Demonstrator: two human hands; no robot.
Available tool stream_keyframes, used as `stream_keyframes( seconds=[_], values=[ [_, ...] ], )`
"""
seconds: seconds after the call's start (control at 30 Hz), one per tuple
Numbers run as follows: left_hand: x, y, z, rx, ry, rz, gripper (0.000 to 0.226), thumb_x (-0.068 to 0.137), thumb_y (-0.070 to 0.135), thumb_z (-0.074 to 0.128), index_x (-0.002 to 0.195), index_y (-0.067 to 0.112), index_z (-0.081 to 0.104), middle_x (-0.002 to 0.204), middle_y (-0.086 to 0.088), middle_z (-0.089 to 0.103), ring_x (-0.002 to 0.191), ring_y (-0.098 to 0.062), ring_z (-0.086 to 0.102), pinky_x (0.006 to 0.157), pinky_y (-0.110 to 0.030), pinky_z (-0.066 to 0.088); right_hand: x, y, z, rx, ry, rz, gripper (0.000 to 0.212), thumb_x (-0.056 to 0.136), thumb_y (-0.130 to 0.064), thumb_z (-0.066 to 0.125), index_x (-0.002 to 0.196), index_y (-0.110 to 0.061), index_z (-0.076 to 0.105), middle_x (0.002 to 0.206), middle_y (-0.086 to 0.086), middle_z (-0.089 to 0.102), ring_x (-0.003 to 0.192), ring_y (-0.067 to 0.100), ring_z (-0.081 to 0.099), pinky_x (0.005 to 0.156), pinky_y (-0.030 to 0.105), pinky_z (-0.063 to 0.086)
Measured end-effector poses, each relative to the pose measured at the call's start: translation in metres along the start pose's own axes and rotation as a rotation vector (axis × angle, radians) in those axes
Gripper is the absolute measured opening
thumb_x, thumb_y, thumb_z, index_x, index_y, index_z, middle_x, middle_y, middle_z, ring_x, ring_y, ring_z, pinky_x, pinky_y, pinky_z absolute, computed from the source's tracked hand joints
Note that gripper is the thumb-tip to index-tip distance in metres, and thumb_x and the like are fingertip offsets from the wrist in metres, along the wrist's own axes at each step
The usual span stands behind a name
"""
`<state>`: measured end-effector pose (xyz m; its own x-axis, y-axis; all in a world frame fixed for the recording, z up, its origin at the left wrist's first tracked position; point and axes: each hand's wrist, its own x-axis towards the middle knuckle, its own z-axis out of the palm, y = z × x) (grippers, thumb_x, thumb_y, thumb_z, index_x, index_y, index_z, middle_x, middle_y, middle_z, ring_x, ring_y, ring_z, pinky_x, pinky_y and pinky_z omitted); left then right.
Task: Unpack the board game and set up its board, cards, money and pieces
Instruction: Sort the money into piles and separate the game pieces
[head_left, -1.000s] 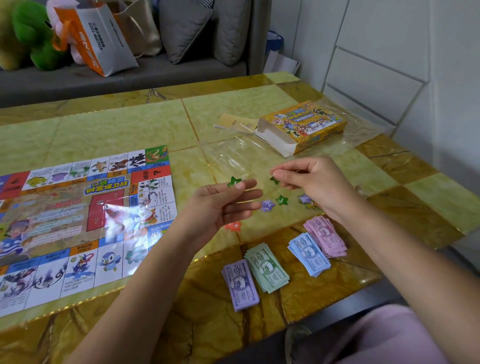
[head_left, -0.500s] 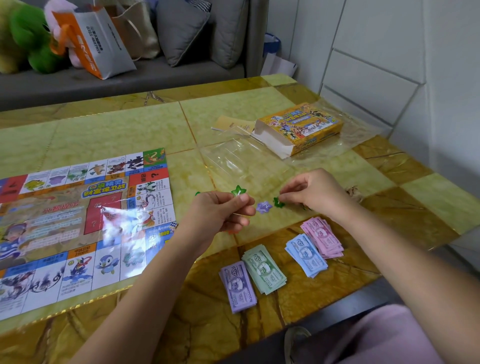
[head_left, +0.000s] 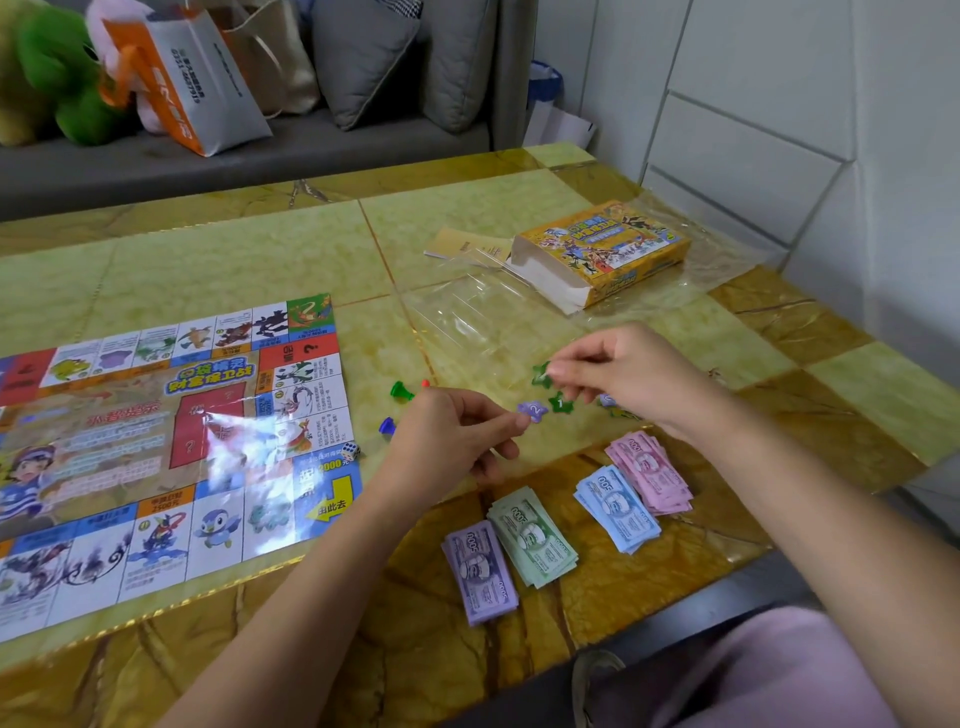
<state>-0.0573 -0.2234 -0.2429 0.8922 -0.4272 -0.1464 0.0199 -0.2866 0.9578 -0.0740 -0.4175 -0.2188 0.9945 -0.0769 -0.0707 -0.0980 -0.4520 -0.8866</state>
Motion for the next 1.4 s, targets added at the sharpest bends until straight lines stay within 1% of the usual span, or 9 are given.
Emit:
stream_keyframes(
  seconds=[0.13,0.23,0.53,0.6,0.67,0.73,0.83,1.13,1.4],
  values=[
    [0.004,-0.007,-0.002,0.245,0.249,0.149,0.017,0.091,0.025,0.063,0.078,0.015,0.068,0.066,0.003,0.068,0.048,-0.011,0.060,0.048,-0.023,0.049,0.010,0.019,-0.018,-0.126,0.135,0.056,0.002,0.079,-0.021,0.075,0.079,-0.019,0.074,0.070,-0.005,0.071,0.056,0.000,0.060,0.061,0.024,0.047],
    [0.004,-0.007,-0.003,0.301,0.329,0.199,0.007,0.091,0.022,0.060,0.086,0.020,0.065,0.074,0.009,0.065,0.064,-0.004,0.060,0.048,-0.011,0.041,0.012,0.024,-0.016,-0.170,0.125,0.083,0.010,0.076,-0.024,0.078,0.081,-0.015,0.075,0.078,-0.002,0.073,0.071,0.009,0.067,0.071,0.025,0.051],
    [0.007,-0.016,-0.005,0.477,0.338,0.279,0.010,0.091,0.025,0.060,0.101,0.022,0.060,0.095,0.011,0.057,0.079,-0.006,0.053,0.061,-0.005,0.036,0.012,0.024,-0.028,-0.405,0.246,0.017,0.011,0.075,-0.022,0.079,0.078,-0.020,0.069,0.069,-0.008,0.061,0.059,0.001,0.053,0.047,0.006,0.035],
    [0.008,-0.016,-0.005,0.505,0.301,0.299,0.013,0.090,0.027,0.061,0.102,0.023,0.061,0.100,0.010,0.057,0.085,-0.006,0.053,0.065,-0.009,0.036,0.004,0.025,-0.045,-0.484,0.181,-0.016,0.021,0.077,-0.012,0.077,0.091,-0.025,0.069,0.084,-0.006,0.065,0.070,0.002,0.058,0.061,0.006,0.042],
    [0.007,-0.016,-0.004,0.514,0.244,0.335,0.016,0.090,0.028,0.062,0.105,0.024,0.062,0.107,0.012,0.057,0.089,-0.005,0.053,0.072,-0.013,0.039,-0.005,0.029,-0.058,-0.617,-0.016,-0.006,0.048,0.079,-0.006,0.072,0.116,-0.035,0.064,0.117,-0.008,0.062,0.102,0.004,0.058,0.088,0.022,0.049],
    [0.004,-0.014,-0.003,0.521,0.158,0.397,0.016,0.091,0.026,0.061,0.107,0.024,0.063,0.106,0.017,0.057,0.085,0.006,0.052,0.074,-0.006,0.037,-0.013,0.032,-0.058,-0.781,-0.223,-0.005,0.064,0.084,-0.003,0.065,0.134,-0.039,0.049,0.143,-0.014,0.043,0.129,0.006,0.042,0.110,0.032,0.034],
    [0.000,-0.012,0.003,0.513,0.004,0.456,0.017,0.093,0.022,0.058,0.107,0.022,0.067,0.099,0.019,0.063,0.088,0.015,0.056,0.079,-0.006,0.043,-0.020,0.041,-0.052,-0.868,-0.338,-0.051,0.064,0.090,-0.003,0.053,0.141,-0.040,0.038,0.153,-0.016,0.026,0.140,0.006,0.028,0.116,0.032,0.024],
    [-0.002,-0.011,0.010,0.494,-0.054,0.421,0.015,0.093,0.021,0.059,0.101,0.019,0.071,0.091,0.006,0.073,0.081,-0.001,0.066,0.075,-0.019,0.051,-0.022,0.049,-0.044,-0.928,-0.055,-0.257,0.028,0.088,-0.019,0.064,0.116,-0.024,0.069,0.117,-0.007,0.068,0.107,0.010,0.064,0.093,0.025,0.047],
    [-0.005,-0.009,0.010,0.431,-0.008,0.417,0.013,0.093,0.020,0.059,0.097,0.017,0.071,0.084,0.013,0.070,0.080,0.004,0.064,0.070,-0.009,0.048,-0.014,0.054,-0.035,-1.095,0.063,-0.239,0.027,0.090,-0.018,0.053,0.111,-0.020,0.070,0.093,0.008,0.073,0.082,0.023,0.068,0.068,0.037,0.055]
  ],
)
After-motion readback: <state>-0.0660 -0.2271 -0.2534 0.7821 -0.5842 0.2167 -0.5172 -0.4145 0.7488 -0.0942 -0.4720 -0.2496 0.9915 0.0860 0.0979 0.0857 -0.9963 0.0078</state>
